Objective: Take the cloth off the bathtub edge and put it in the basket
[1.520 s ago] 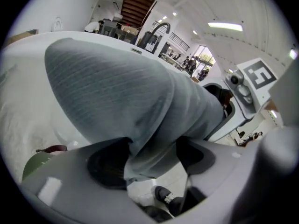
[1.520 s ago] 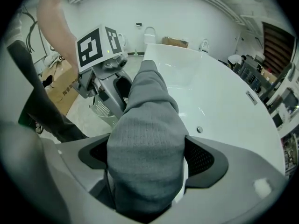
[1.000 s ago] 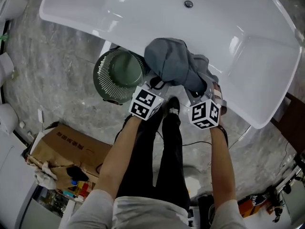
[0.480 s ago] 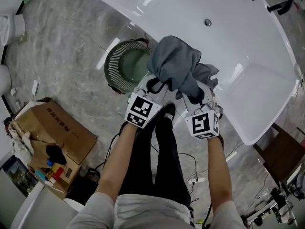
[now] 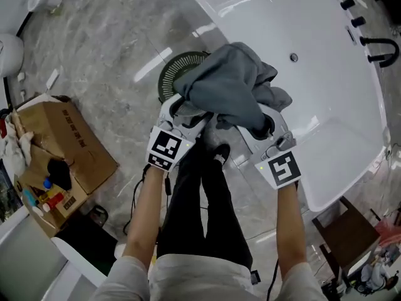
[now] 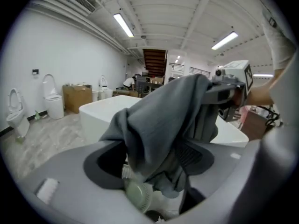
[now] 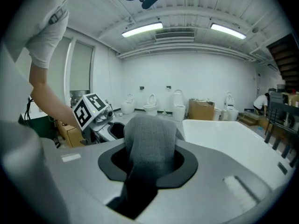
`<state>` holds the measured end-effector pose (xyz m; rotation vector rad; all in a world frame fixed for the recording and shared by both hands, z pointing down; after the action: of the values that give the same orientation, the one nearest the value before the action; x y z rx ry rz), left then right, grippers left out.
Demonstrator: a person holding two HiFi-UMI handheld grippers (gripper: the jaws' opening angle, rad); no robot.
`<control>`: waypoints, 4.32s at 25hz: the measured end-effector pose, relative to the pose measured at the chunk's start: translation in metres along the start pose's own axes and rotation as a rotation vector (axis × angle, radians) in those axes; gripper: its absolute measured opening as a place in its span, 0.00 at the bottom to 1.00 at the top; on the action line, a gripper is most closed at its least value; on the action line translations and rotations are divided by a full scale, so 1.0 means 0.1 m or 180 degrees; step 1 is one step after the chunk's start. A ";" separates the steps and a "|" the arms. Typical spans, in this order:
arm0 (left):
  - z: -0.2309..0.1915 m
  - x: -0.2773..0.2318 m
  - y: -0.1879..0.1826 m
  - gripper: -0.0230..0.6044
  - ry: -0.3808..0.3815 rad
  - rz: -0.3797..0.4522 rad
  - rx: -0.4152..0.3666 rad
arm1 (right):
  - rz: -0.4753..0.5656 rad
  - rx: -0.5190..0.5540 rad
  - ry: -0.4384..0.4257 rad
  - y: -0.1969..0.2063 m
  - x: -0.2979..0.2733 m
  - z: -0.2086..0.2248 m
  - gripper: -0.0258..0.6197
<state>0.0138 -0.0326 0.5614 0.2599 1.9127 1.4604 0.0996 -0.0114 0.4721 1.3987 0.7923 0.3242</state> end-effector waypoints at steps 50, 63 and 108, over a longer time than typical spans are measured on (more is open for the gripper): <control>-1.44 -0.20 0.97 0.29 -0.0484 -0.0322 0.0330 | -0.1236 -0.1452 0.0181 1.59 -1.71 -0.03 0.31; -1.87 -0.88 2.54 0.28 -0.0488 -0.1444 0.0494 | -0.1668 -0.1794 0.0243 2.41 -1.81 0.01 0.40; -1.77 -0.99 2.91 0.44 -0.0454 -0.1232 0.0533 | -0.1691 -0.1745 -0.0200 2.75 -1.96 -0.56 0.40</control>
<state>-0.0991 -0.1223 0.8850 0.0613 1.8467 1.0041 -0.0092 -0.0448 0.7947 0.6509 0.9059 0.0687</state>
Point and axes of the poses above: the fingertips, and each gripper's own axes: x backward along the fingers, z to its right, y out of its underside, the point moved 1 cm from there along x, backward along the fingers, and after that the axes turned 4 degrees about z, right-handed, at the moved point
